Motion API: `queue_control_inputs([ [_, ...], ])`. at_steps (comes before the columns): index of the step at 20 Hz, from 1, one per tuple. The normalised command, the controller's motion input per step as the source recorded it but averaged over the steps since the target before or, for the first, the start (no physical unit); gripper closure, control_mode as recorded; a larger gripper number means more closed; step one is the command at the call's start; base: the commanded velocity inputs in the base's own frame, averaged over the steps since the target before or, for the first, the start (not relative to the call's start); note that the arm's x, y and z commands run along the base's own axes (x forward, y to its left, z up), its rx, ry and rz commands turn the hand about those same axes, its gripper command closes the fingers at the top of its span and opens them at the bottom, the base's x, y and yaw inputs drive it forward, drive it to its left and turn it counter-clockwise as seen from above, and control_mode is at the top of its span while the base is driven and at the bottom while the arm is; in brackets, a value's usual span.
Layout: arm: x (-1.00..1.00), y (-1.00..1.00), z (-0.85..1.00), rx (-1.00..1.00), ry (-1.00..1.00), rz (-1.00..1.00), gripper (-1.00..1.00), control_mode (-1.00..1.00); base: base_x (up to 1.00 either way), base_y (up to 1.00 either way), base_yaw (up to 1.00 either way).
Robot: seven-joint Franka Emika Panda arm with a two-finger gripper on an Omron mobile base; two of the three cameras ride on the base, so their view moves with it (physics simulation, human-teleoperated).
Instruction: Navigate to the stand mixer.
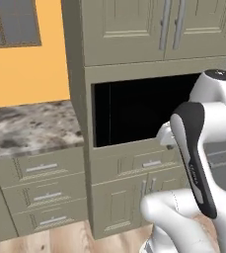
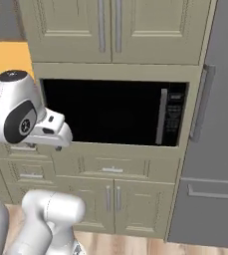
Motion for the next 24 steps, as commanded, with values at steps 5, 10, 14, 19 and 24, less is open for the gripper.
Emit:
queue_control_inputs([
  [5,0.0,0.0,0.0,0.0,0.0,0.0,-1.0,1.0,-0.27,1.0,0.02],
  [10,0.0,0.0,0.0,0.0,0.0,0.0,-1.0,1.0,0.03,1.0,0.0],
  [14,0.0,0.0,0.0,0.0,0.0,0.0,-1.0,1.0,0.2,1.0,0.0],
  [19,0.0,0.0,0.0,0.0,0.0,0.0,-1.0,1.0,0.18,1.0,0.0],
  [24,0.0,0.0,0.0,0.0,0.0,0.0,-1.0,1.0,0.27,1.0,0.0],
])
